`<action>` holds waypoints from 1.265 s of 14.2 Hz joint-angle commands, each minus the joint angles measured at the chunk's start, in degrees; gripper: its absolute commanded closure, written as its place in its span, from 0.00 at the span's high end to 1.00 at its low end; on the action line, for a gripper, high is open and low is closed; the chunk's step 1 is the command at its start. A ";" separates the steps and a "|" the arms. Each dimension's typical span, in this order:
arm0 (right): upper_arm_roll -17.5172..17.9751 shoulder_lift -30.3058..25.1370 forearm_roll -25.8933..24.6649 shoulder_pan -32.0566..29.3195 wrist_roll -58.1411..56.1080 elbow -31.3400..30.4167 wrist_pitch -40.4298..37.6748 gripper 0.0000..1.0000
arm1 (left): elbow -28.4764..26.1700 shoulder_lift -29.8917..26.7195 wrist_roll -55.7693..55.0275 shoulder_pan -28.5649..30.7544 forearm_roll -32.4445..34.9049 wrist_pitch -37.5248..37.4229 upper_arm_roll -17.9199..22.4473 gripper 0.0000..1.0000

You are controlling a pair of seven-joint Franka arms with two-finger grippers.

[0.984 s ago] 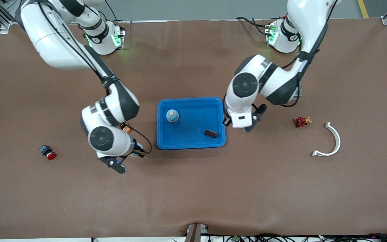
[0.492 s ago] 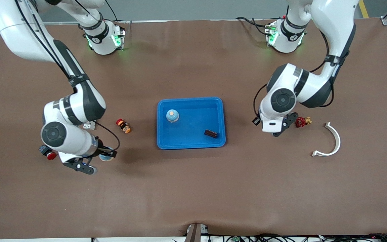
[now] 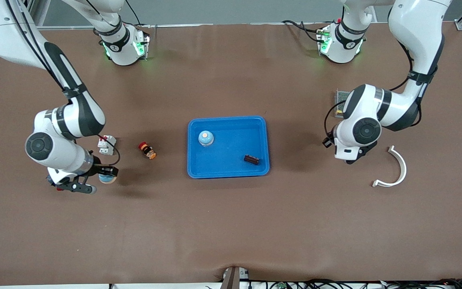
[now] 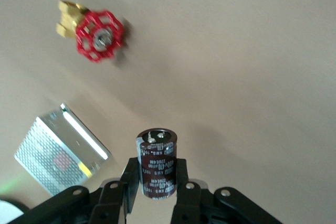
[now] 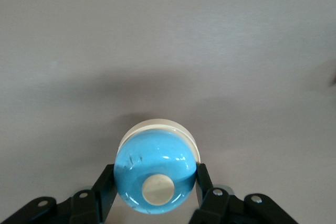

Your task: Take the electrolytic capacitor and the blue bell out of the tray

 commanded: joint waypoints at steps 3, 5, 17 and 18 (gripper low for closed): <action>0.60 -2.24 0.01 -6.12 -10.71 -4.41 2.15 0.00 | -5.78 0.22 1.72 4.23 5.19 6.20 -0.48 0.00; -0.36 -2.07 -0.43 -6.82 -13.88 -4.32 1.97 0.00 | -6.49 0.57 1.80 4.50 5.54 6.91 -0.48 0.00; -2.74 2.06 -9.40 -9.37 -15.39 -4.15 4.70 0.00 | -5.62 3.13 1.19 5.82 7.31 8.23 -0.57 1.00; -2.74 2.76 -9.39 -9.55 -15.38 -4.15 5.39 0.00 | -5.44 2.60 1.01 5.82 7.22 7.97 -0.75 1.00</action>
